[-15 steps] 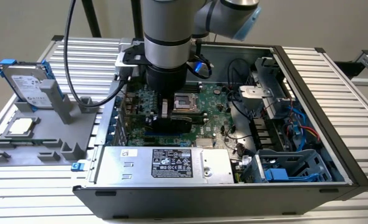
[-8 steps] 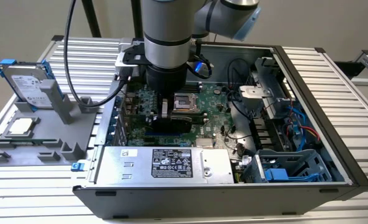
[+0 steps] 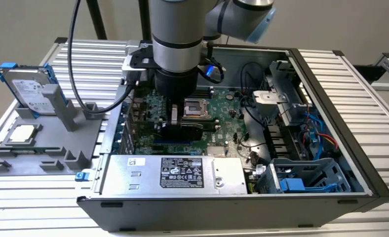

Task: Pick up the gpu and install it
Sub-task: 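Insert the gpu into the slot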

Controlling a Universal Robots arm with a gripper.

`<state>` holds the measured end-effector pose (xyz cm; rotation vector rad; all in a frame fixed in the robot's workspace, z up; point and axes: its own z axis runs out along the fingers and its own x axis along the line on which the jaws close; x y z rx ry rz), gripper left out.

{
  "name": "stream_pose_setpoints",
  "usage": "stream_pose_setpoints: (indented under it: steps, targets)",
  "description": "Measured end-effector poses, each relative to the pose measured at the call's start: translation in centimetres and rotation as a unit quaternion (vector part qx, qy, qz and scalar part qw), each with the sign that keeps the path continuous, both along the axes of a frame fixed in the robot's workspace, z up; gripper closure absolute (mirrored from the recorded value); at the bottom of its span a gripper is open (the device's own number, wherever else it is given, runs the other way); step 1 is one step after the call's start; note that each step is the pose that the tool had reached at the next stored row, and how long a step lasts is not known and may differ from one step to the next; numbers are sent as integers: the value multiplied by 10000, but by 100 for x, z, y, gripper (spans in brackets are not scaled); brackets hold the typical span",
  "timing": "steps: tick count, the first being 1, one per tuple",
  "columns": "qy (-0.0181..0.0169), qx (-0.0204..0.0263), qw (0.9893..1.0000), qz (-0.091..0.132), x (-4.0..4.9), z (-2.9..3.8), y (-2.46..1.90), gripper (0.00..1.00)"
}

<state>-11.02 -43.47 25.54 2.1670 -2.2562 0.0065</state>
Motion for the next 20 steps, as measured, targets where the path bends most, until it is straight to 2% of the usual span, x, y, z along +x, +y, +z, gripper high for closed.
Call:
stream_pose_setpoints:
  steps: [20]
  targets:
    - [0,0,10000,15,14,-1,-13,100]
